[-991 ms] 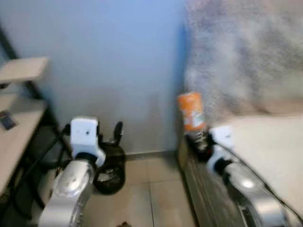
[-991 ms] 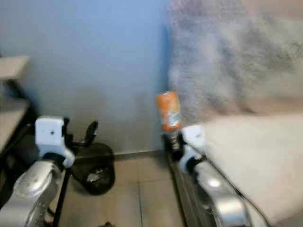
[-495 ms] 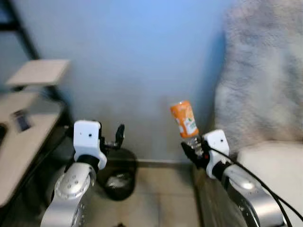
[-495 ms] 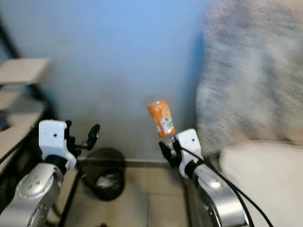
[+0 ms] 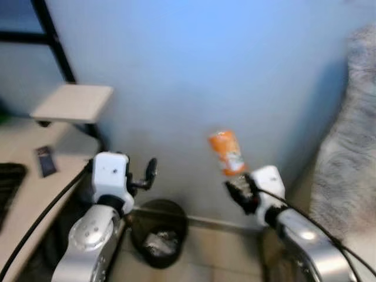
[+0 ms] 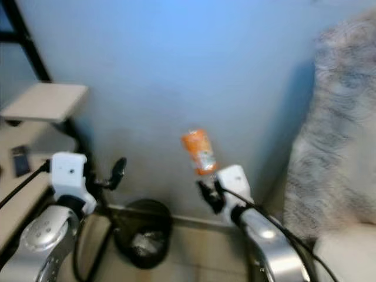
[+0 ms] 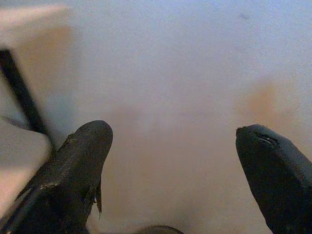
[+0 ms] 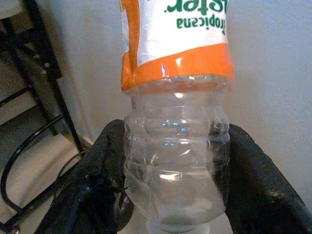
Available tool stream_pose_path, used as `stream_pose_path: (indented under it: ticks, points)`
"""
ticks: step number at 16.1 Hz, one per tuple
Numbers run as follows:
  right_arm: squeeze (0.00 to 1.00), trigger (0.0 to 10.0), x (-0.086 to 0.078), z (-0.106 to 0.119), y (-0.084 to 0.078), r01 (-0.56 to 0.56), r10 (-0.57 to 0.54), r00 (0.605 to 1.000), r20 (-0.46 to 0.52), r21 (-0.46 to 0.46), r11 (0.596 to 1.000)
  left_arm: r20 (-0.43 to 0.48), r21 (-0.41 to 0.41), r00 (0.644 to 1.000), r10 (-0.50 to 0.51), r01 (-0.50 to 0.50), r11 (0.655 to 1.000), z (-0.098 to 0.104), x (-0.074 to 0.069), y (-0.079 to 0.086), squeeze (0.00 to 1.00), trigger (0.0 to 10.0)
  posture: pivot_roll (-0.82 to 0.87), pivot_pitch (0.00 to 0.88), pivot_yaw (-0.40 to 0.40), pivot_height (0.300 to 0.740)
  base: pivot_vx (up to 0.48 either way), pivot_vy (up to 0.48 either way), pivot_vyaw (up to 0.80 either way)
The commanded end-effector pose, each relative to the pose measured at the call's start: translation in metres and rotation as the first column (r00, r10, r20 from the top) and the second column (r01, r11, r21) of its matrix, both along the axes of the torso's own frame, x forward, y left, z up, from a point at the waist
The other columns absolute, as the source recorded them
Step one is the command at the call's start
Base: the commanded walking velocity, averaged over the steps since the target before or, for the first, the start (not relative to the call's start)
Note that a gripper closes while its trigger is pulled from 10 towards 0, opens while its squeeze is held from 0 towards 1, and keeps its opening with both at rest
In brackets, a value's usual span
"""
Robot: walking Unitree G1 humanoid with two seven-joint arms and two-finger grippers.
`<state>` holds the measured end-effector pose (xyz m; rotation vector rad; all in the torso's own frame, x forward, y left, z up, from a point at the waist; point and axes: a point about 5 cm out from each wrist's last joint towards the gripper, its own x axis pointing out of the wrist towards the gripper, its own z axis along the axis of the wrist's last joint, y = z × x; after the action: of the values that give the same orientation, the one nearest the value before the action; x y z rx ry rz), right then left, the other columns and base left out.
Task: Clean up the room
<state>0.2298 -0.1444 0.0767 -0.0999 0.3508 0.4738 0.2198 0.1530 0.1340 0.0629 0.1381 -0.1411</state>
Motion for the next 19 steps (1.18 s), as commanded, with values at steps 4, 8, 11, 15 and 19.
stream_pose_path:
  ticks: [4,8,11,15,19]
  points:
    - [0.0,10.0,-0.005,-0.004,0.0,-0.11,0.11,0.993,-0.049,0.009,0.994,-0.019,0.027,1.0,0.014,-0.014,1.0,-0.003,-0.006,0.007,0.0,10.0,0.02,0.0,0.014,0.74,0.372,0.0,0.53]
    - [0.0,10.0,-0.008,-0.018,-0.013,-0.323,0.306,0.94,-0.152,-0.104,0.941,-0.122,0.074,0.976,-0.182,0.192,0.979,-0.019,-0.021,-0.006,0.0,10.0,0.03,0.0,0.008,0.74,0.075,0.0,0.0]
    - [0.0,10.0,-0.003,-0.03,-0.011,-0.392,0.362,0.91,-0.203,-0.14,0.909,-0.153,0.077,0.955,-0.253,0.267,0.961,-0.021,-0.027,-0.008,0.0,10.0,0.04,0.0,-0.007,0.74,0.0,0.0,0.0]
    - [0.0,10.0,0.02,-0.059,0.004,-0.344,0.292,0.921,-0.257,-0.184,0.921,-0.22,0.128,0.902,-0.372,0.405,0.905,-0.026,-0.029,-0.004,0.0,10.0,0.04,0.0,-0.036,0.74,0.0,0.0,0.0]
    - [0.0,10.0,0.04,-0.077,0.048,-0.322,0.271,0.916,-0.296,-0.138,0.937,-0.349,0.215,0.775,-0.526,0.613,0.76,-0.036,-0.034,0.001,0.0,10.0,0.03,0.018,-0.036,0.74,0.0,0.0,0.0]
